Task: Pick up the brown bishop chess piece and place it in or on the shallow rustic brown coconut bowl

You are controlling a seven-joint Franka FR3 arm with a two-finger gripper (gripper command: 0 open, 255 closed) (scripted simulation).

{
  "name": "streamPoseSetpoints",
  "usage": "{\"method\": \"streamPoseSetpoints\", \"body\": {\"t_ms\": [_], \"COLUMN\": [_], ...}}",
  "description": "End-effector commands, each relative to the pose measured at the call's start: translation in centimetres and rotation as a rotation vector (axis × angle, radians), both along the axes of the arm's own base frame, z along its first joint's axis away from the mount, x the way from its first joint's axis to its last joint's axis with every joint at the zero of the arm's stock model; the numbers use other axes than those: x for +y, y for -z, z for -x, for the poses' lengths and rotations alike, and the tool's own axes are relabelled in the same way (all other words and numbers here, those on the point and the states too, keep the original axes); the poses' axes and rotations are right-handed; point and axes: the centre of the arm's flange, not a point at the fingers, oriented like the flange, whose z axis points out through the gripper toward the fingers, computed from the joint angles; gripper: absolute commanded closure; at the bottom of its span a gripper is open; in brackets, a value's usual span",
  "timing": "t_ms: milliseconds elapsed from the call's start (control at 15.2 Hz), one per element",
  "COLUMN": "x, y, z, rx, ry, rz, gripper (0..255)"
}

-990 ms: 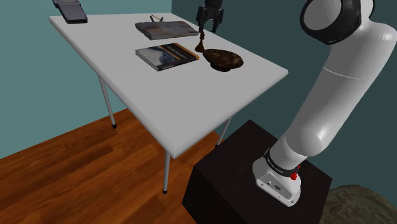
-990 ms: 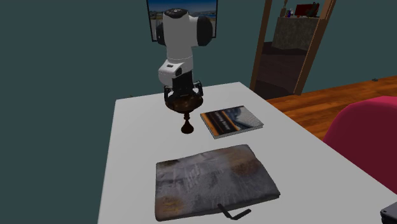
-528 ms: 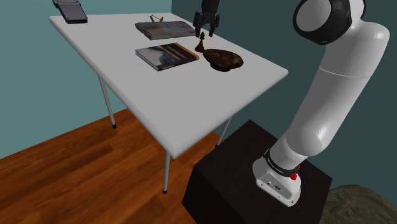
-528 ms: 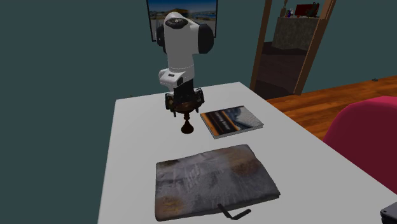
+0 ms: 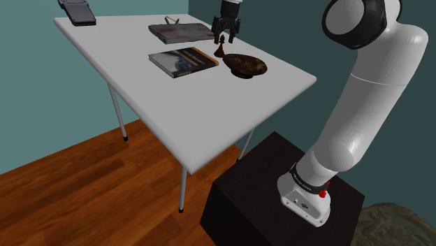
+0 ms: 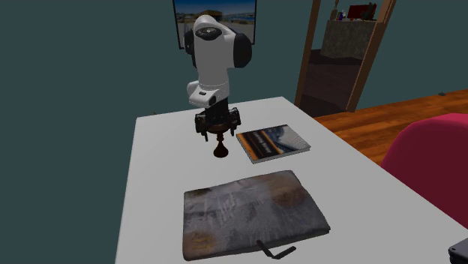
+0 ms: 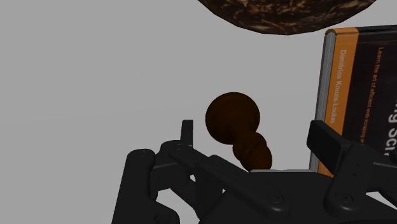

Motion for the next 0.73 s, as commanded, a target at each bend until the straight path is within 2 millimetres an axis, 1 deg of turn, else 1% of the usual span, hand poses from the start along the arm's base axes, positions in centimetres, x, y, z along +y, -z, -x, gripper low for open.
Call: {"method": "streamPoseSetpoints", "body": {"t_ms": [0,66,660], "x": [0.0,0.0,0.0], "y": [0.0,0.0,0.01], "z": [0.0,0.0,0.0], "rx": [0.0,0.0,0.0], "ry": [0.0,0.0,0.0], "rz": [0.0,0.0,0.0], "gripper": [0,255,255]}}
